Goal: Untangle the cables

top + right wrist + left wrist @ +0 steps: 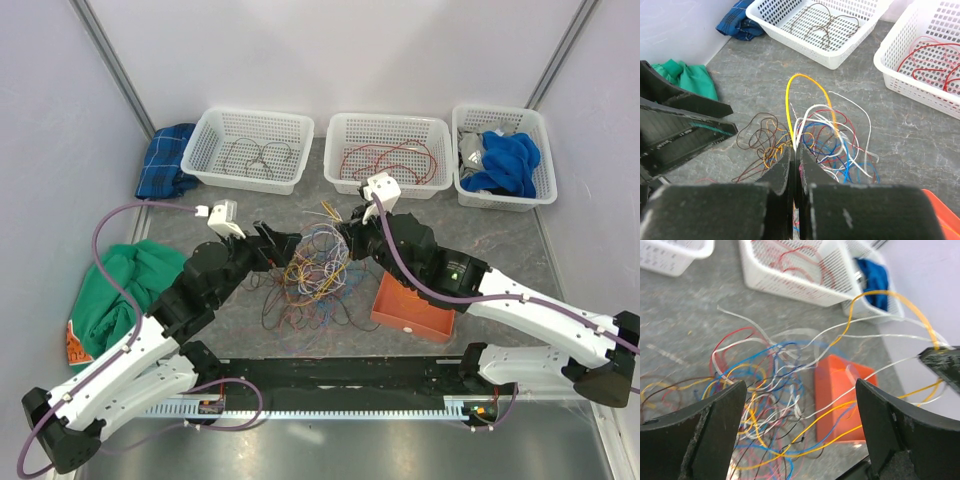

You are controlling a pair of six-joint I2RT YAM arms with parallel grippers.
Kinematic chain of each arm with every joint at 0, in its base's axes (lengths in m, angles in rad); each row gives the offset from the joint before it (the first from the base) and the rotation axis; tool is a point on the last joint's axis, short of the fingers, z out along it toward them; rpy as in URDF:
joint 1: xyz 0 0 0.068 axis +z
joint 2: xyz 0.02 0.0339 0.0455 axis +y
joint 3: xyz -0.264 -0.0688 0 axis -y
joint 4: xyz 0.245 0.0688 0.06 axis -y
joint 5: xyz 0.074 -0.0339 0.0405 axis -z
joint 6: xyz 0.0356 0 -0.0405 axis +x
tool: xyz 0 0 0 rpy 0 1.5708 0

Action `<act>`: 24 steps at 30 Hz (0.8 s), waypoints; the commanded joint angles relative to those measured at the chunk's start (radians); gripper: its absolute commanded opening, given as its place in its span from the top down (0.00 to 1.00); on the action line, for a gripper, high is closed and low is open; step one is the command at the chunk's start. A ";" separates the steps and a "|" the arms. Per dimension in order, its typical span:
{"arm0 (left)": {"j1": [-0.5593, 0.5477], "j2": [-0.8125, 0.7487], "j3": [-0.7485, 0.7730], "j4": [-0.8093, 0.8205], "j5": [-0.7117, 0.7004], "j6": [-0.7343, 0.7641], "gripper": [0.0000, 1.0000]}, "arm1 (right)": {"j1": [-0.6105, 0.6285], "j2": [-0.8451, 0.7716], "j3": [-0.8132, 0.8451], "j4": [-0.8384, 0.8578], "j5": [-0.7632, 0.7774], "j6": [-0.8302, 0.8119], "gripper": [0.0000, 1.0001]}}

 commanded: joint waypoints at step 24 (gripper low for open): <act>-0.003 0.113 0.069 0.335 0.171 0.011 0.00 | 0.000 -0.152 -0.102 0.044 -0.114 -0.048 1.00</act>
